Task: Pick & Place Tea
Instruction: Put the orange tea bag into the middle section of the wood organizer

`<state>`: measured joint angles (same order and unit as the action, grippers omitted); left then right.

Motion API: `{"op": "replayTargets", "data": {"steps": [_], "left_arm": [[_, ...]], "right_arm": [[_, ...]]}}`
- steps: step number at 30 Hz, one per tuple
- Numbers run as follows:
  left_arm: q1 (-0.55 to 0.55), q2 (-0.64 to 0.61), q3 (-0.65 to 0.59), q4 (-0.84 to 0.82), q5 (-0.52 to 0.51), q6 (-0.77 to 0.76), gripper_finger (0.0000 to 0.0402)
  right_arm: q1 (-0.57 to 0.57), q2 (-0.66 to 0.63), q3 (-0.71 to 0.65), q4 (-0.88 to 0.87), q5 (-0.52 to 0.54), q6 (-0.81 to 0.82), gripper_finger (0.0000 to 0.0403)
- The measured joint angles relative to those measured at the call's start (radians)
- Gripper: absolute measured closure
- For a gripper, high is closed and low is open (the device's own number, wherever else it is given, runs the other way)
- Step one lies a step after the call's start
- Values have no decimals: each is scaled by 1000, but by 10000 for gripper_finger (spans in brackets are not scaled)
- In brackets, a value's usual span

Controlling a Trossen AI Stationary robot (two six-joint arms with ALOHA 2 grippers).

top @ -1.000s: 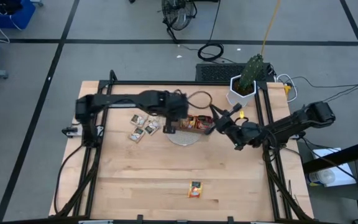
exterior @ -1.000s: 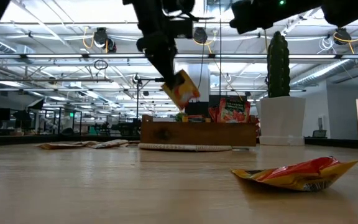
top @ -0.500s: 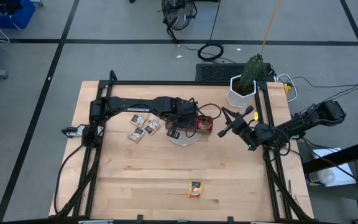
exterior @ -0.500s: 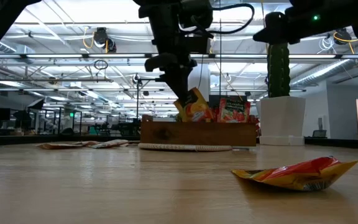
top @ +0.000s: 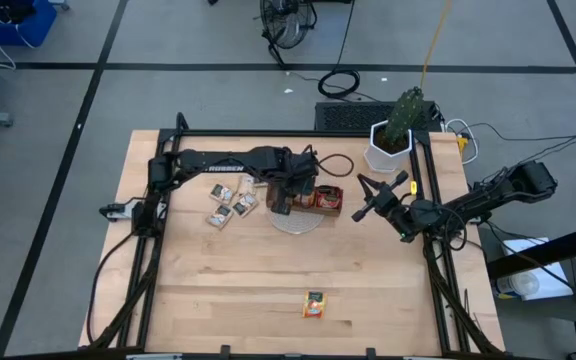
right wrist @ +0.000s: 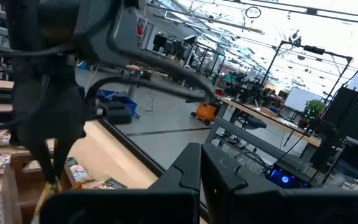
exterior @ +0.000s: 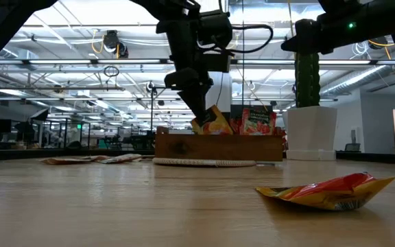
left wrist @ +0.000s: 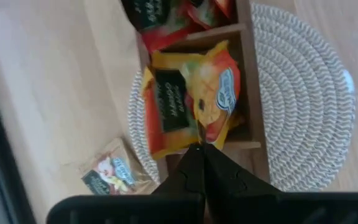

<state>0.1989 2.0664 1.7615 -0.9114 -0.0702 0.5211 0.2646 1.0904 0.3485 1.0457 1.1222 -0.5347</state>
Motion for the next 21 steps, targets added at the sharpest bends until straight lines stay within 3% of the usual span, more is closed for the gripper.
{"op": "replayTargets", "data": {"steps": [8, 21], "left_arm": [[-7, 27, -2, -14, -8, -19, 401], [-11, 29, -2, 49, -122, -28, 396]], "right_arm": [[0, 0, 0, 0, 0, 22, 403], [0, 0, 0, -1, 0, 26, 403]]}}
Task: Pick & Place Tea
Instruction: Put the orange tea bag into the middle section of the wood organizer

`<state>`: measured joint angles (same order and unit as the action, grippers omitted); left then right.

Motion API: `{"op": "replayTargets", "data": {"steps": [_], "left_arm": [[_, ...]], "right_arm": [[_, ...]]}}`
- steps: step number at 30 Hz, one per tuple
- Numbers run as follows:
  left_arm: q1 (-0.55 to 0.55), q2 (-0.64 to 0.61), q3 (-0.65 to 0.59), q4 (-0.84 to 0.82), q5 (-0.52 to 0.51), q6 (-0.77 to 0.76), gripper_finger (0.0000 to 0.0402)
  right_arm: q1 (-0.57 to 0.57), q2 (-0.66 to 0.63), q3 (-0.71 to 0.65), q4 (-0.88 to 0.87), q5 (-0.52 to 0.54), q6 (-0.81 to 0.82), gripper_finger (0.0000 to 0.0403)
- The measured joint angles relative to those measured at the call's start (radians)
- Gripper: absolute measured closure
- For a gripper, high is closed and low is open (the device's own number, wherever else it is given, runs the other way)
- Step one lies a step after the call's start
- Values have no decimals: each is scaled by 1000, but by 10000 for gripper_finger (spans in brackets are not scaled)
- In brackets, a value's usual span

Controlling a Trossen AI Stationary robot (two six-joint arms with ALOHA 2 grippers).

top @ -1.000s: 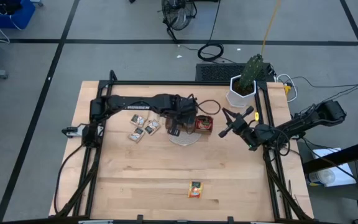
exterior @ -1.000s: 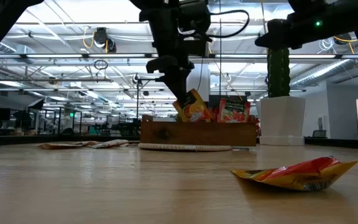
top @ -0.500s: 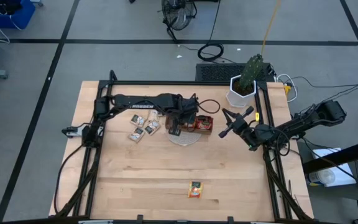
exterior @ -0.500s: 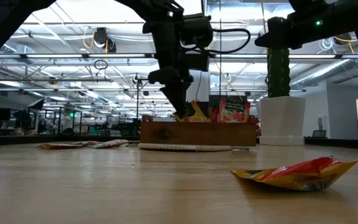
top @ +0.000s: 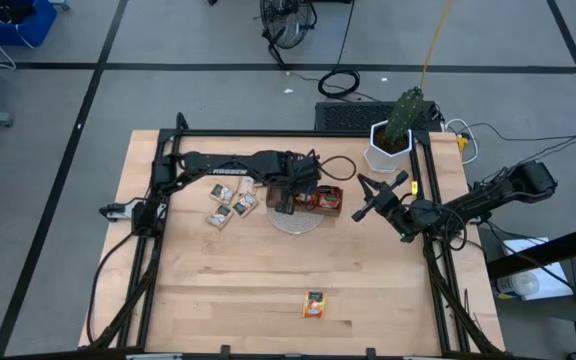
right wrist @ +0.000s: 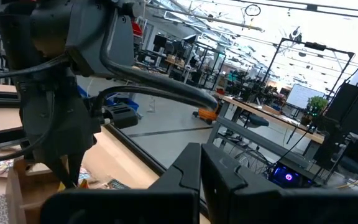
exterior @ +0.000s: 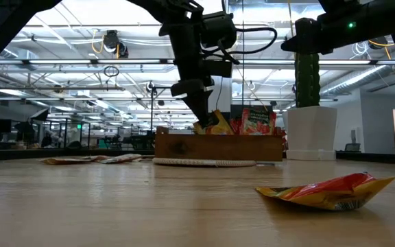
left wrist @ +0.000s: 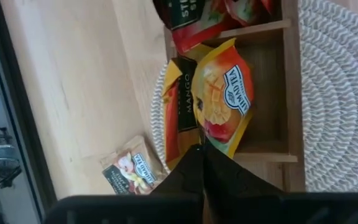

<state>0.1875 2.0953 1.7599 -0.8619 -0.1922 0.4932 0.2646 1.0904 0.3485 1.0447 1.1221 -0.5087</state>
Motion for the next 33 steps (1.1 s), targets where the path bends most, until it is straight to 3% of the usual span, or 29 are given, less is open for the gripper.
{"op": "replayTargets", "data": {"steps": [7, 15, 24, 29, 31, 33], "left_arm": [[-6, 0, 0, 0, -17, -4, 366], [-27, 0, 0, 6, -253, -11, 319], [-41, 0, 0, 39, -258, -18, 247], [-67, -20, -1, 55, -340, -29, 233], [-76, -37, -1, 35, -317, -44, 232], [-83, -51, -1, 20, -229, -41, 233]], "right_arm": [[0, 0, 0, 0, 0, 0, 403], [0, 0, 0, 0, 0, 0, 403], [0, 0, 0, -2, 0, 26, 403], [0, 0, 0, -3, 0, 26, 403], [0, 0, 0, -3, -1, 26, 403], [0, 0, 0, -3, 0, 26, 403]]}}
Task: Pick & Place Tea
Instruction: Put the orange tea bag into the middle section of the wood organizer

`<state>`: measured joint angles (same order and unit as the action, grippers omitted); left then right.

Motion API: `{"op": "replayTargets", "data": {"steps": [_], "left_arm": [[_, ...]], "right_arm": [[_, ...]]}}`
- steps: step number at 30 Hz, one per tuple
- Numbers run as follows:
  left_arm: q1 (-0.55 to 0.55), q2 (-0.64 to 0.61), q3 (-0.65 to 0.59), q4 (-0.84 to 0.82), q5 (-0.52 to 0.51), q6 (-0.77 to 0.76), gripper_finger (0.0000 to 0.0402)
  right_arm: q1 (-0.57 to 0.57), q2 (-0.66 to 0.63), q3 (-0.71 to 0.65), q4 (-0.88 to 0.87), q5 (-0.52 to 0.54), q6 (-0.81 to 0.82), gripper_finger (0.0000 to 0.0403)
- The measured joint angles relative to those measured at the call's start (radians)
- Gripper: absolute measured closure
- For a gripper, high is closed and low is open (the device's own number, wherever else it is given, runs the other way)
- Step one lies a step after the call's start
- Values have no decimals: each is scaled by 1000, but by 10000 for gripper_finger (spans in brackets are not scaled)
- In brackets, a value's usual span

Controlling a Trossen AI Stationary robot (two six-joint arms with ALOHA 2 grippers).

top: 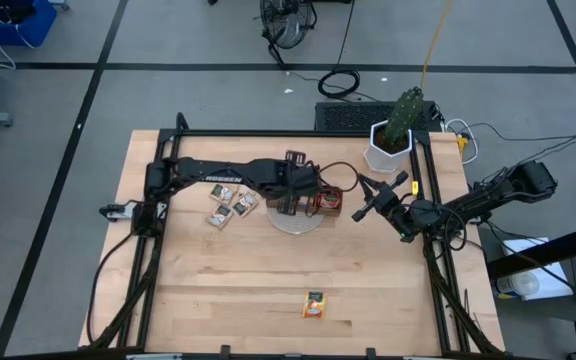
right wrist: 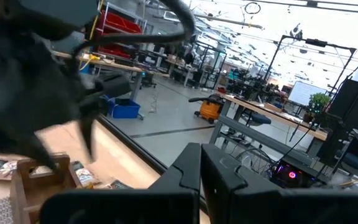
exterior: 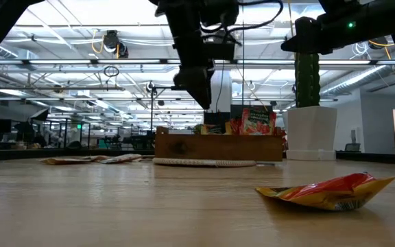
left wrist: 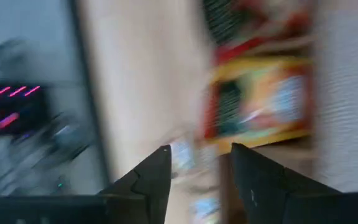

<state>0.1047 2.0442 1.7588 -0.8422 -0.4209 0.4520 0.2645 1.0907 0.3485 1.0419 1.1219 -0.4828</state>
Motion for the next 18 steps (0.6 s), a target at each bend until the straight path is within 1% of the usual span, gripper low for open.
{"op": "replayTargets", "data": {"steps": [2, 4, 5, 7, 8, 12, 14, 18], "left_arm": [[-1, -5, 0, -16, 121, 14, 243], [-4, -4, 0, -20, 196, 30, 276], [-6, 0, -1, -15, 209, 40, 301], [-9, 9, -1, 6, 211, 68, 365], [-9, 12, -2, 13, 213, 78, 382], [-5, 14, -2, 72, 220, 92, 397], [3, 17, -2, 73, 224, 92, 397], [23, 41, -2, 85, 293, 74, 399]], "right_arm": [[0, 0, 0, -1, -4, 0, 403], [0, 0, 0, 0, -14, 0, 403], [0, 0, 0, -1, -23, 0, 403], [0, 0, 0, 0, -26, 0, 403], [0, 0, 0, -1, -26, 0, 403], [0, 0, 0, -1, -26, 4, 403], [0, 0, 0, 0, -26, 4, 403], [0, 0, 0, -1, -26, 3, 403]]}}
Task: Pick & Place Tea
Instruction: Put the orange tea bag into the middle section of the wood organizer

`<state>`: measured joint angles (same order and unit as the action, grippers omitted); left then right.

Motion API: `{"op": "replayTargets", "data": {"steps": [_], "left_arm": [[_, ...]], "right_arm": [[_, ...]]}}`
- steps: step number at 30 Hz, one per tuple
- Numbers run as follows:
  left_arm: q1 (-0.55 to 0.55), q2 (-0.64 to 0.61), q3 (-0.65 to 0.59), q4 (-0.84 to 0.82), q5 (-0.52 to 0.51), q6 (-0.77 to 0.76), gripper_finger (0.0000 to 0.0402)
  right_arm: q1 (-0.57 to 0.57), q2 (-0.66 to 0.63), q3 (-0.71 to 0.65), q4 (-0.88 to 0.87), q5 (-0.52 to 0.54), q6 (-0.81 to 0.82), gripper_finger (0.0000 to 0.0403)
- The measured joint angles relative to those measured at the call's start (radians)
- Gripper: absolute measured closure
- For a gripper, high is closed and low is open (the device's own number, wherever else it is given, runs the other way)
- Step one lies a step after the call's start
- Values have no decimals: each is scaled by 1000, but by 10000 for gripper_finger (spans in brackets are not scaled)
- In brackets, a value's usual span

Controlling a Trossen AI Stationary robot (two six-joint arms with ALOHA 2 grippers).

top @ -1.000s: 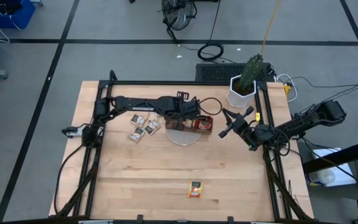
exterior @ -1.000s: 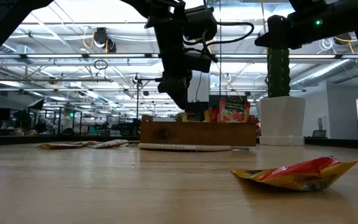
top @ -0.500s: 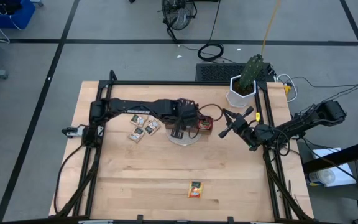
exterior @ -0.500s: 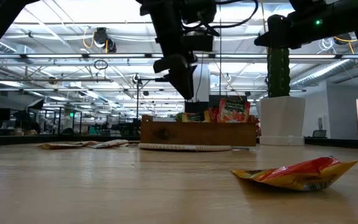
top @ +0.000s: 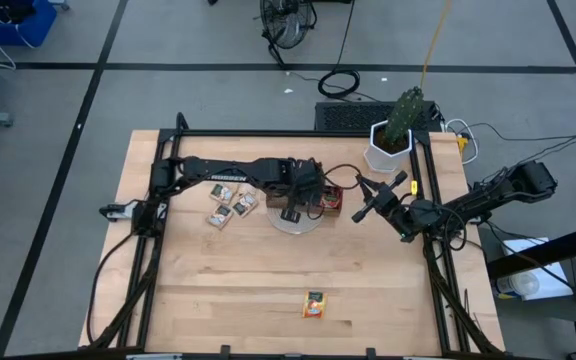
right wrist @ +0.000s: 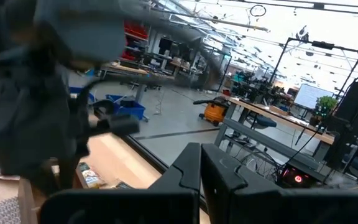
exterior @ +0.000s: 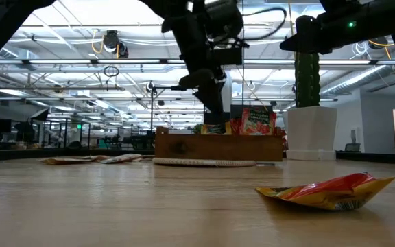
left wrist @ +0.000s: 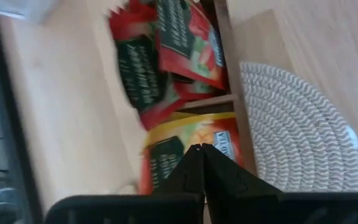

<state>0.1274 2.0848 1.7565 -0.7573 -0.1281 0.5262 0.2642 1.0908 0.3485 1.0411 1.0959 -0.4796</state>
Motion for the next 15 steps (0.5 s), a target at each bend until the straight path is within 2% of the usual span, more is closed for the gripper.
{"op": "replayTargets", "data": {"steps": [15], "left_arm": [[7, 113, 1, -26, 55, -16, 401]], "right_arm": [[-1, 0, 0, -15, 1, -2, 403]]}}
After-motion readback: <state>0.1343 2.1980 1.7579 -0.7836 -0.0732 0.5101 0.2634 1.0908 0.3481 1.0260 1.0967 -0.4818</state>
